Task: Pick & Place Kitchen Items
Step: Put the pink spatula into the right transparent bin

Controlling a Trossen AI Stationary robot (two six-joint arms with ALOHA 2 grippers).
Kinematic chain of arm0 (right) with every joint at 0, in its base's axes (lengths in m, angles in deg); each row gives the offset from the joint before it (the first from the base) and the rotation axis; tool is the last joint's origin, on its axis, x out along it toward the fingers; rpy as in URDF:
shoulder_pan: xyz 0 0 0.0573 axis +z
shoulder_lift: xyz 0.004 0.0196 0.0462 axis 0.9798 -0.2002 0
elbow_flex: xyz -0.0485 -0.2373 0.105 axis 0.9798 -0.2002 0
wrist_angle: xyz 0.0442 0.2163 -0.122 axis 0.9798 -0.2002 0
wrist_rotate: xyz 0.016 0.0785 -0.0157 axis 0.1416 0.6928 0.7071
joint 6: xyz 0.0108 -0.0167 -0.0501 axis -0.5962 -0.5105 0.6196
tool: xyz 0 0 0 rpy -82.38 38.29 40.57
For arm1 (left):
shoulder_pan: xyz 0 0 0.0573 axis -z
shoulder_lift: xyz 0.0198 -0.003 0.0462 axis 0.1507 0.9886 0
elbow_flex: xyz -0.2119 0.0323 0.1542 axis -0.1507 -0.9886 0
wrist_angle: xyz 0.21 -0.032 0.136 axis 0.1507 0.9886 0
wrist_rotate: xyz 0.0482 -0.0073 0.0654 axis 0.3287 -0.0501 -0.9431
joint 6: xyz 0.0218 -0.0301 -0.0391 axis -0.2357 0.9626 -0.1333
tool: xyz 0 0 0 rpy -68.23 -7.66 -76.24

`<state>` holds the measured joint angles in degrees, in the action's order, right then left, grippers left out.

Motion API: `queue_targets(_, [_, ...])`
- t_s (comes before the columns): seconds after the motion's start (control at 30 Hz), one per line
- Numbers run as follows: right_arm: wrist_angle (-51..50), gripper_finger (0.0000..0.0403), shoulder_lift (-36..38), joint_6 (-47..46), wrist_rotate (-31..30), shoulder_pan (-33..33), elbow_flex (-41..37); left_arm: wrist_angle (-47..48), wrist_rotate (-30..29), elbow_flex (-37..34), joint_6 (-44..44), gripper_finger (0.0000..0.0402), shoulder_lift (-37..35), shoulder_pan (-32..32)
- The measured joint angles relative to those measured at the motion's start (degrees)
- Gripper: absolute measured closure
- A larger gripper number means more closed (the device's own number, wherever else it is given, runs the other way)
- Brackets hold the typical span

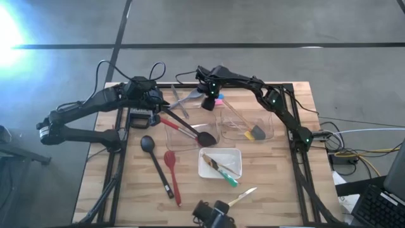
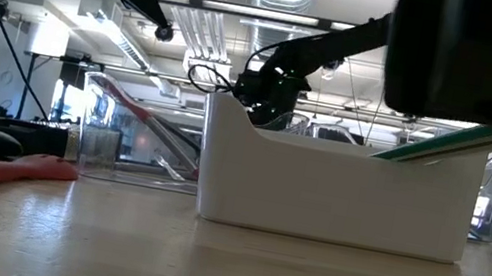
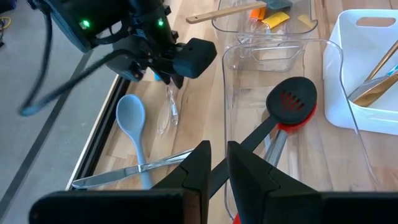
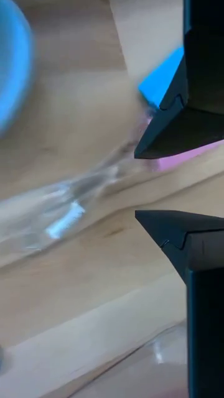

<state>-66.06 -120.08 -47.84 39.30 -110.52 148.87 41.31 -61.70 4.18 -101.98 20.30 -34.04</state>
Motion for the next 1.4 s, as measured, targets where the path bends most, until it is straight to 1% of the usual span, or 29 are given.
queue_targets(0.2, [-3.48,0.0278,-0.44,2.80,-0.25,-1.12,0.06,-0.02,0.00,0.00,-0.17,0.0344,0.00,0.00])
queue_targets(0.33, [-3.51,0.0280,-0.44,3.17,-2.96,-2.03,0.15,-0.02,0.00,0.00,-0.20,0.0344,0.00,-0.01])
queue_targets(0.6, [-5.33,0.0280,-0.33,4.08,-3.88,-3.42,0.15,0.00,0.00,0.00,-0.68,0.0344,0.00,0.00])
queue_targets(0.73, [-5.28,0.0280,-0.27,5.04,-10.34,-3.35,0.04,0.00,0.00,0.00,-0.85,0.0344,0.00,0.01])
queue_targets(0.8, [-5.26,0.0280,-0.20,5.13,-12.03,-3.47,-0.34,0.01,0.00,0.00,-0.85,0.0344,0.00,0.00])
queue_targets(1.03, [-4.88,0.0280,0.25,5.37,-11.40,-3.57,-3.01,0.04,0.00,0.00,-0.87,0.0344,0.00,0.00])
queue_targets(1.4, [-7.03,0.0280,0.15,6.89,-5.69,-3.72,-3.28,0.42,0.00,0.00,-0.79,0.0344,0.00,0.01])
